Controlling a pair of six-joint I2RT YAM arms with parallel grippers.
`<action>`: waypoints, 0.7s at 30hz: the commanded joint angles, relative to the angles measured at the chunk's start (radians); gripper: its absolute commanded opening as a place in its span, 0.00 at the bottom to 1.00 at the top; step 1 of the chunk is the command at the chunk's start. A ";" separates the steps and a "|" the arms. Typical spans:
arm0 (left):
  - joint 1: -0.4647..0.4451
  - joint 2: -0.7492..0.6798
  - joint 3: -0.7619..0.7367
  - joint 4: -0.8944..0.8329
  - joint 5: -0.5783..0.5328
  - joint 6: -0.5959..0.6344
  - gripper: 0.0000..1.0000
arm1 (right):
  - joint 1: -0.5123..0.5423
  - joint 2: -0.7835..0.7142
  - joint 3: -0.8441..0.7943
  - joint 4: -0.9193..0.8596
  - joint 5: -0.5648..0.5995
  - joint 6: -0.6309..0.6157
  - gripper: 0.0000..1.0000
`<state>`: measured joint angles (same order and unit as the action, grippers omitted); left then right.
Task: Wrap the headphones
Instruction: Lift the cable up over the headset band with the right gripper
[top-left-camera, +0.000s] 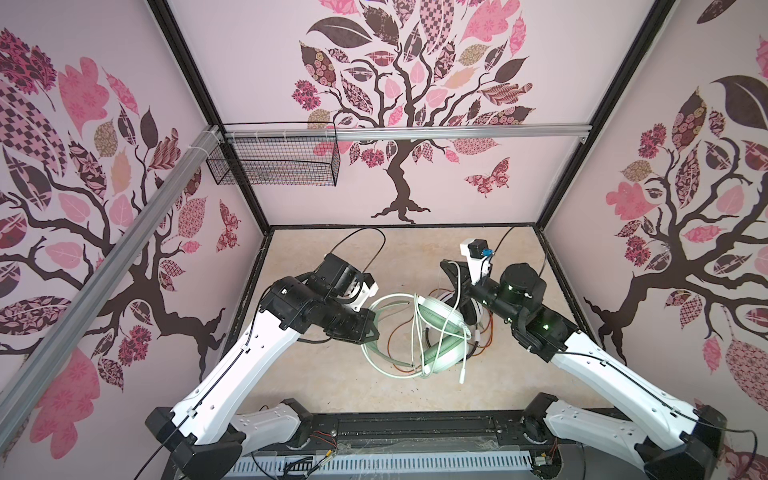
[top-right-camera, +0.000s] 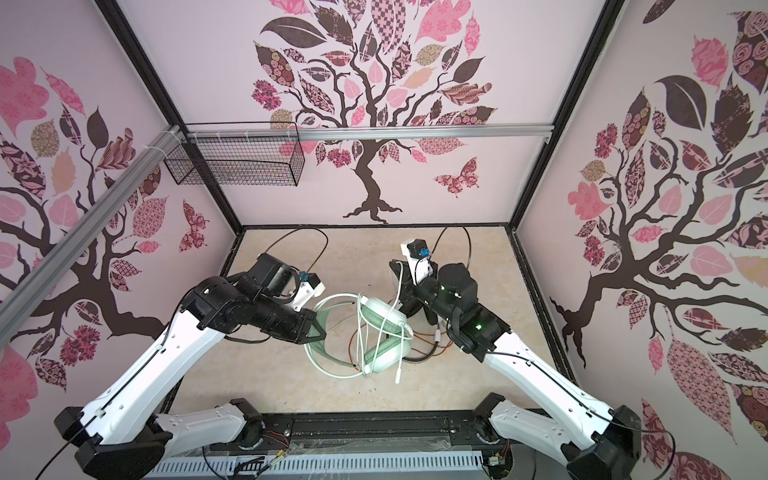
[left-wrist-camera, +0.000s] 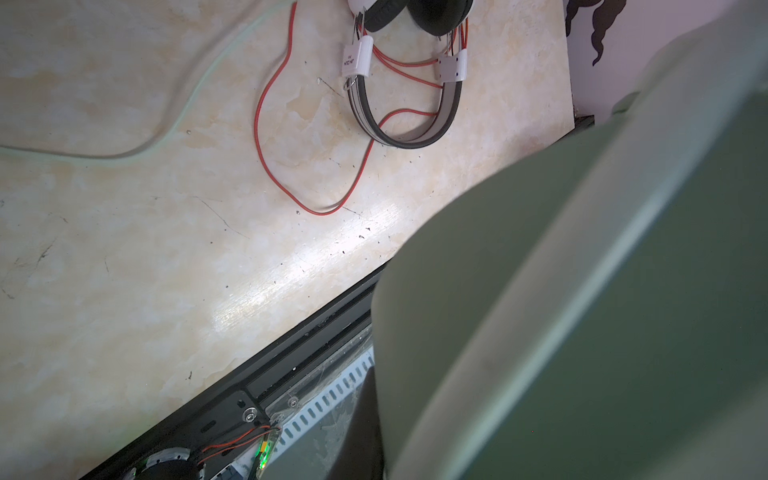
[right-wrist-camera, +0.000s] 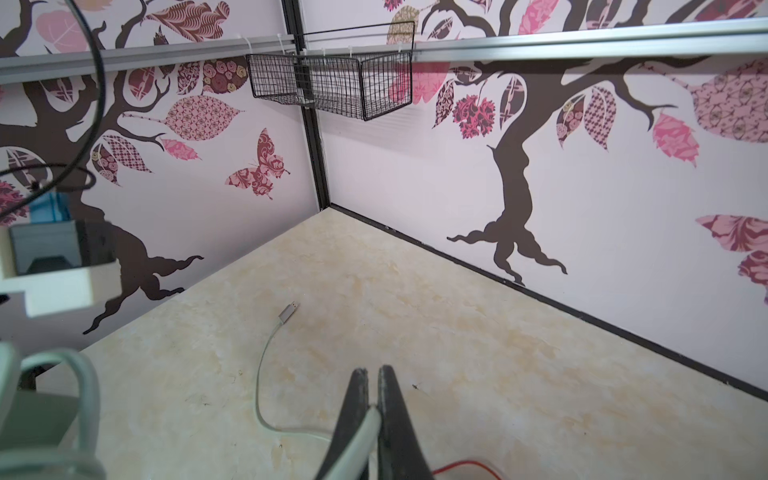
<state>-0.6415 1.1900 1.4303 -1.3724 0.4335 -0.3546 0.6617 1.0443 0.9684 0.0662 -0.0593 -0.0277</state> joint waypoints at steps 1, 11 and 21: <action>-0.020 -0.032 -0.029 0.072 0.054 0.006 0.00 | 0.000 0.081 0.122 -0.100 -0.041 -0.067 0.00; -0.079 -0.006 -0.066 0.124 0.042 -0.021 0.00 | 0.011 0.299 0.407 -0.191 -0.141 -0.093 0.01; -0.090 0.015 -0.135 0.173 0.008 -0.041 0.00 | 0.088 0.349 0.539 -0.239 -0.141 -0.128 0.01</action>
<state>-0.7189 1.2060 1.3228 -1.2484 0.4110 -0.4091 0.7311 1.3811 1.4555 -0.1677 -0.2089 -0.1390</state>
